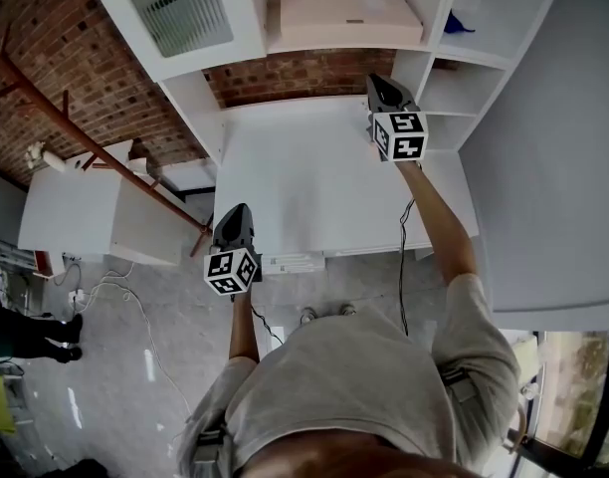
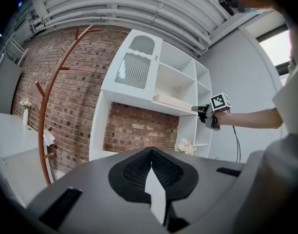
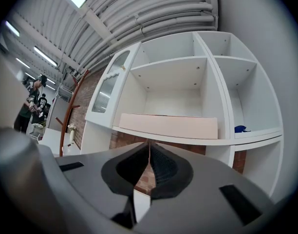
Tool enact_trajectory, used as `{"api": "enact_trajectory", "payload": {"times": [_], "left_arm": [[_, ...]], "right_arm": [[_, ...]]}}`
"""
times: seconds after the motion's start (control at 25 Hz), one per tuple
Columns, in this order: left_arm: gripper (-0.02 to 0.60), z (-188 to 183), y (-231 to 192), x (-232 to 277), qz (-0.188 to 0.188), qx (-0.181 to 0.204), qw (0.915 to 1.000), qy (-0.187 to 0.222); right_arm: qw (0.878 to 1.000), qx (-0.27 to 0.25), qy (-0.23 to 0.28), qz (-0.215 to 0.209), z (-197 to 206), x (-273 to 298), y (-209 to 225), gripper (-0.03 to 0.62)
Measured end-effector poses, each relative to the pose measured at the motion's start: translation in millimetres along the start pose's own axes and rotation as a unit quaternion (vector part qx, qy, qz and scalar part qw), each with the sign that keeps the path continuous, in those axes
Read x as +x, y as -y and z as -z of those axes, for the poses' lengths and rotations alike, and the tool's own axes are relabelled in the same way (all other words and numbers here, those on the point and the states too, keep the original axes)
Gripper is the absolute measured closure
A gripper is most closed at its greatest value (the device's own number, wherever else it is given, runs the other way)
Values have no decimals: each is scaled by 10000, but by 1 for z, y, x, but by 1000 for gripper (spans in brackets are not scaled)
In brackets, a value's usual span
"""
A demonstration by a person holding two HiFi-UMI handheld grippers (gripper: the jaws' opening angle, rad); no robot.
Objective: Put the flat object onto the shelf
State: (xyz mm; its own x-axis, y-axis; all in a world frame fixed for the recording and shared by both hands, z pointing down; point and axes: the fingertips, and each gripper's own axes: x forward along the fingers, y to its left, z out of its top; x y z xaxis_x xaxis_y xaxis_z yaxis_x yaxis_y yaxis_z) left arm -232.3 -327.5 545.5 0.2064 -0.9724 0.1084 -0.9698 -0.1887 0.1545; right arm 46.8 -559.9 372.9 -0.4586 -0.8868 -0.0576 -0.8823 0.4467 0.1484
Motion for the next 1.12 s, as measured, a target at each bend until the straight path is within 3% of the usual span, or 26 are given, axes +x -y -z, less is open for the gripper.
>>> {"api": "enact_trajectory", "payload": {"times": [1.12], "left_arm": [[566, 20, 65, 27, 804, 7, 9966, -170]], "right_arm": [[9958, 518, -737, 139, 136, -145, -47, 563]]}}
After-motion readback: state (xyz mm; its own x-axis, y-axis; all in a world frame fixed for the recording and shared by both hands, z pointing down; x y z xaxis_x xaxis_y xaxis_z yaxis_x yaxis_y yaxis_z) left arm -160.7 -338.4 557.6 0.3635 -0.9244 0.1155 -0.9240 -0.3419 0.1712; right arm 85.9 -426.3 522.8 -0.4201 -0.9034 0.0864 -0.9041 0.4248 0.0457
